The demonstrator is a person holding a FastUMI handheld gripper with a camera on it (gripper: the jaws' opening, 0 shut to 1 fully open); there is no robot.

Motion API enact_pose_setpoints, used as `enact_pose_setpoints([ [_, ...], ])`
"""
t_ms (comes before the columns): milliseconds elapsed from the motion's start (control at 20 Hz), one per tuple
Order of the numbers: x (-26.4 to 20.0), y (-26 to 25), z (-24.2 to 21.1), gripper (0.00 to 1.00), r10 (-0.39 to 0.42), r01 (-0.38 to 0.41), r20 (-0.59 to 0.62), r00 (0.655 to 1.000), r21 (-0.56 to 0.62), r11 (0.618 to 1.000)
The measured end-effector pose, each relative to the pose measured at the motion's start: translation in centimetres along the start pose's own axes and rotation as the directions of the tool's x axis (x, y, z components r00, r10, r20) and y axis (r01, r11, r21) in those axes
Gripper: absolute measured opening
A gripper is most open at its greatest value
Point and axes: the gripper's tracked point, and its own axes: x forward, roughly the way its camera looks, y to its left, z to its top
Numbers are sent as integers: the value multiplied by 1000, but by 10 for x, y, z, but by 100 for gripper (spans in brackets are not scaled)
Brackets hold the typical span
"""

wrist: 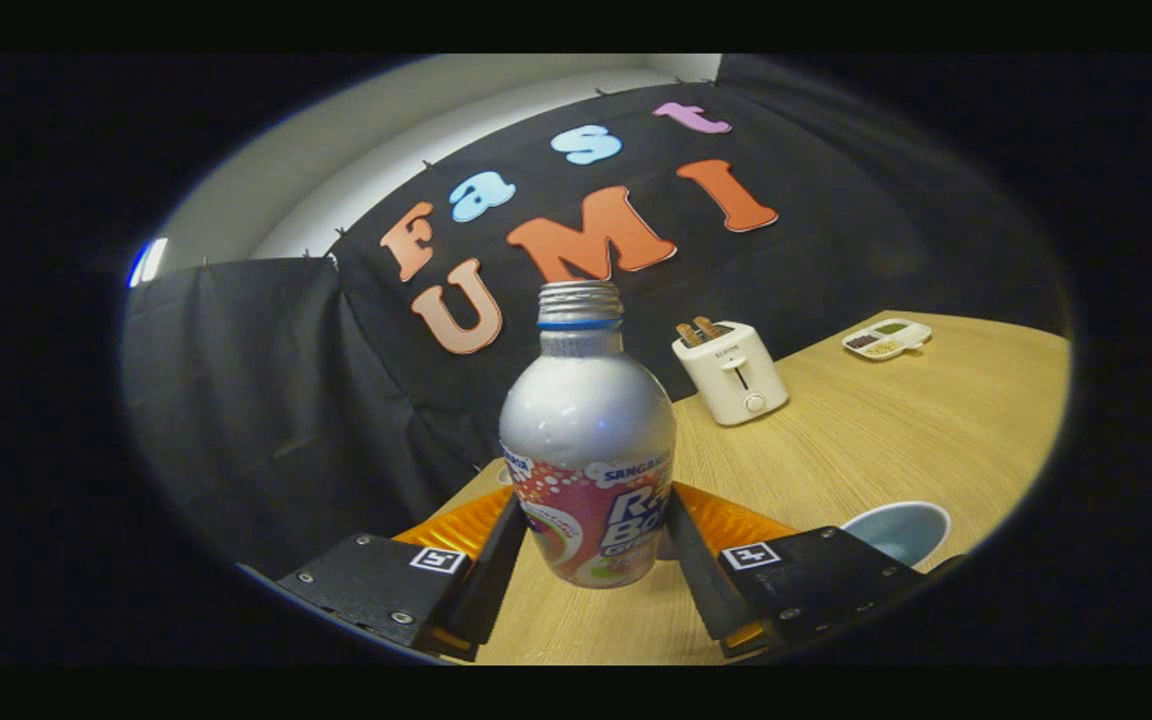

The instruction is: Take the bottle from table, then pour the juice into the cup, finally place the bottle on the coaster

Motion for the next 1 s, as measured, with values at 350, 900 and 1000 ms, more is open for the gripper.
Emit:
enact_pose_setpoints([
  [350,48,-17,-19,78,-72,67,-27,997,-146,987],
  [900,92,-44,-55,78,-164,143,-63,984,-257,956],
  [1000,95,-49,-56,78,-176,156,-47,983,-283,946],
])
